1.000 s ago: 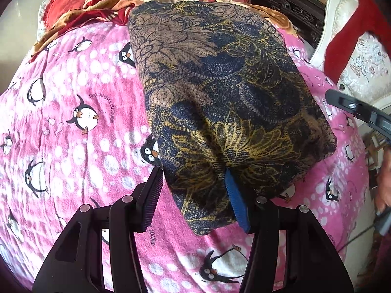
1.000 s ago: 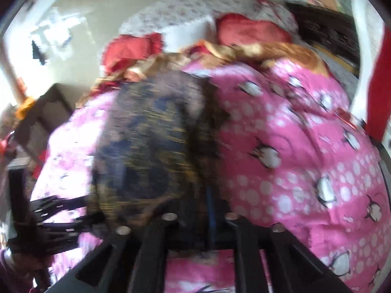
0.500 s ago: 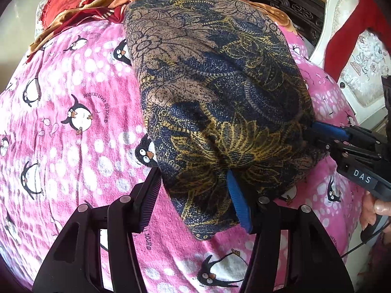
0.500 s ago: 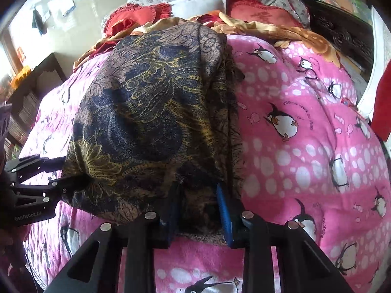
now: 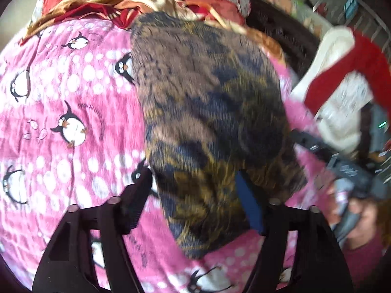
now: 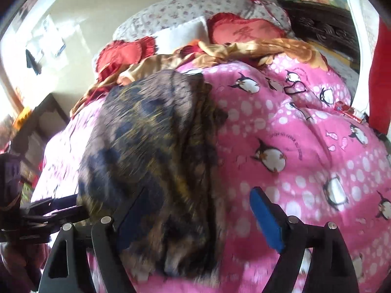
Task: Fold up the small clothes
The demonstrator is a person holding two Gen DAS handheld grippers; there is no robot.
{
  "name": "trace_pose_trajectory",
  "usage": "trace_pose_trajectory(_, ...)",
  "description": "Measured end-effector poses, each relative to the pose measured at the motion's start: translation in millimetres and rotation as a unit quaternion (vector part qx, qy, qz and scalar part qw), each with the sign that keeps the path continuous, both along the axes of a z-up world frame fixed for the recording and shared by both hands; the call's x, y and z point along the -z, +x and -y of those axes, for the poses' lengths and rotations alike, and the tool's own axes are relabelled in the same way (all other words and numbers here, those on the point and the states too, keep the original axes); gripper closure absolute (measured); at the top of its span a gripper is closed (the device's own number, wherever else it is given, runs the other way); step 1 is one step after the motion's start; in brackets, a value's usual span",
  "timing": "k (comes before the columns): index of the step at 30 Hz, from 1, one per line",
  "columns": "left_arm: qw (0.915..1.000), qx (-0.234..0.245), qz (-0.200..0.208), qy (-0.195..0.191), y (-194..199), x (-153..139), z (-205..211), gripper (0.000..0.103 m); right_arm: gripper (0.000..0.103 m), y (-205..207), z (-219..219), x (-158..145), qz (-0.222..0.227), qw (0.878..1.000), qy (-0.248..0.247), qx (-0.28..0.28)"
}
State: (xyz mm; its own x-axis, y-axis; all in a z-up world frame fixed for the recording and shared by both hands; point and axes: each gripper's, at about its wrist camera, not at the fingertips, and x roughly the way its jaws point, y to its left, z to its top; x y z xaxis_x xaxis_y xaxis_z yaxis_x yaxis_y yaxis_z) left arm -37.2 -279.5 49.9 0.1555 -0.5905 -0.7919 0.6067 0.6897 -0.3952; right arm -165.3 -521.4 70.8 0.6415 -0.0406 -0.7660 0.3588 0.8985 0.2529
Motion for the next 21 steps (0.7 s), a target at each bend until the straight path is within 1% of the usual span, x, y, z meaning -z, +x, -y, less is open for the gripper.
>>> trace_pose_trajectory(1, 0.9999, -0.007, -0.010, -0.010, 8, 1, -1, 0.029, 0.020, 7, 5, 4, -0.001, 1.000, 0.010, 0.000)
trace_pose_trajectory(3, 0.9992, -0.016, -0.031, -0.018, 23, 6, -1, 0.029, 0.020, 18, 16, 10, 0.006, 1.000, 0.028, -0.002)
trace_pose_trajectory(5, 0.9975, -0.018, -0.060, -0.032, 39, 16, 2, 0.029, 0.020, 31, 24, 16, 0.015, 0.999, 0.049, -0.013)
trace_pose_trajectory(8, 0.9935, -0.028, -0.101, -0.046, 57, 31, 8, 0.029, 0.020, 47, 31, 24, 0.027, 0.996, 0.083, -0.034)
trace_pose_trajectory(10, 0.9900, -0.033, -0.120, -0.067, 65, 38, 10, 0.029, 0.022, 58, 31, 26, 0.032, 0.994, 0.094, -0.052)
trace_pose_trajectory(11, 0.9894, -0.035, -0.120, -0.074, 68, 39, 10, 0.028, 0.025, 63, 29, 28, 0.029, 0.994, 0.094, -0.057)
trace_pose_trajectory(12, 0.9892, -0.035, -0.118, -0.080, 69, 38, 11, 0.029, 0.034, 66, 28, 29, 0.026, 0.994, 0.092, -0.060)
trace_pose_trajectory(13, 0.9897, -0.028, -0.115, -0.081, 70, 38, 13, 0.029, 0.049, 68, 26, 27, 0.025, 0.994, 0.086, -0.059)
trace_pose_trajectory(14, 0.9908, -0.017, -0.109, -0.078, 70, 36, 17, 0.034, 0.056, 70, 25, 24, 0.028, 0.994, 0.090, -0.063)
trace_pose_trajectory(15, 0.9924, -0.012, -0.101, -0.069, 71, 33, 19, 0.044, 0.067, 70, 24, 22, 0.028, 0.992, 0.103, -0.066)
trace_pose_trajectory(16, 0.9934, -0.009, -0.094, -0.064, 70, 32, 19, 0.054, 0.072, 71, 23, 20, 0.026, 0.991, 0.116, -0.067)
trace_pose_trajectory(17, 0.9939, -0.007, -0.090, -0.063, 69, 29, 19, 0.059, 0.075, 70, 21, 17, 0.026, 0.990, 0.118, -0.066)
trace_pose_trajectory(18, 0.9942, -0.006, -0.086, -0.065, 68, 26, 17, 0.069, 0.077, 70, 17, 13, 0.028, 0.990, 0.118, -0.069)
trace_pose_trajectory(19, 0.9941, -0.006, -0.085, -0.068, 68, 21, 15, 0.075, 0.078, 68, 13, 8, 0.029, 0.990, 0.117, -0.072)
trace_pose_trajectory(21, 0.9930, -0.005, -0.090, -0.077, 68, 11, 7, 0.077, 0.078, 64, 4, -3, 0.035, 0.989, 0.123, -0.078)
